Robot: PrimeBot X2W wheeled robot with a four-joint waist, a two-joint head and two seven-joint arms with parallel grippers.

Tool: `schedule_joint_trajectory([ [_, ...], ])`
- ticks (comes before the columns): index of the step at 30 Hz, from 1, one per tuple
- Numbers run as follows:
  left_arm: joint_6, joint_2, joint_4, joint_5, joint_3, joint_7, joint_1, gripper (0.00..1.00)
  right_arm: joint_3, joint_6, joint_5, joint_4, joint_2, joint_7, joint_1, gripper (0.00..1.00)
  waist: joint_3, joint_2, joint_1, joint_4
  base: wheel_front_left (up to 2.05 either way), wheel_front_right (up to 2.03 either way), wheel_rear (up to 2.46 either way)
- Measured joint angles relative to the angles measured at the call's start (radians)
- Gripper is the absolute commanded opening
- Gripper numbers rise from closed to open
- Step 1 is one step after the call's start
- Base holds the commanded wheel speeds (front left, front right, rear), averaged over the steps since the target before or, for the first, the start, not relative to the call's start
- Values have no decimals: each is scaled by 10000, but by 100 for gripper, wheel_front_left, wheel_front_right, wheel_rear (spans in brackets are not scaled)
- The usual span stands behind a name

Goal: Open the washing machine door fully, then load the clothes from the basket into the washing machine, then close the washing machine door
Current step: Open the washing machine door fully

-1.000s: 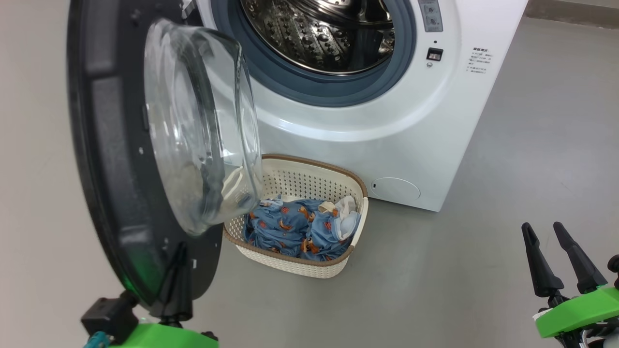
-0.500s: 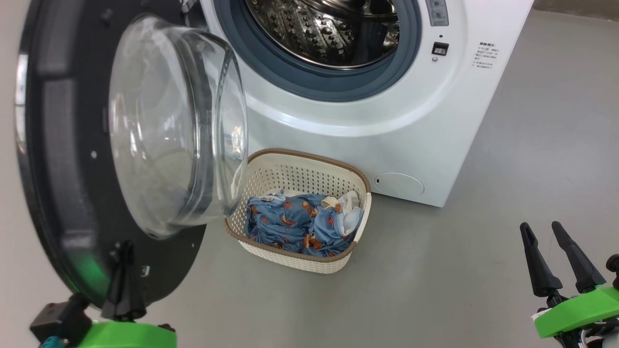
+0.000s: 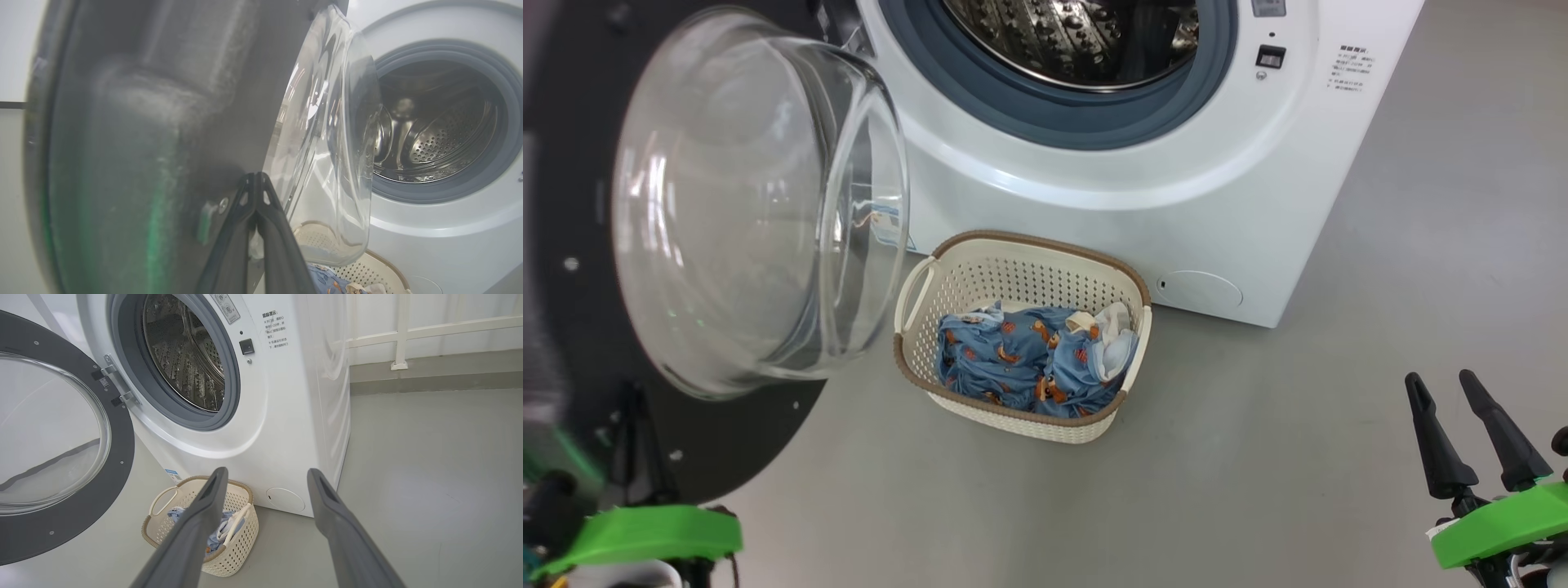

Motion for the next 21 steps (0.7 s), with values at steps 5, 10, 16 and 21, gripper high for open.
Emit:
schedule_joint_trajectory([
  [5,-84,10,242,182,608,0,-434,0,-4,0,0,-6,-86,2,-35,100,176,0,0,-8,0,0,0],
  [10,-102,59,514,332,1262,0,-799,0,-2,0,0,-40,-151,0,-190,100,352,0,0,-14,0,0,0],
  [16,-190,209,911,568,2023,0,-1308,0,-6,0,2,-59,-251,2,-253,100,566,0,0,2,0,0,0],
  [21,-267,353,1377,903,2552,0,-1805,0,2,0,2,-77,-303,2,-397,100,746,0,0,34,0,0,0],
])
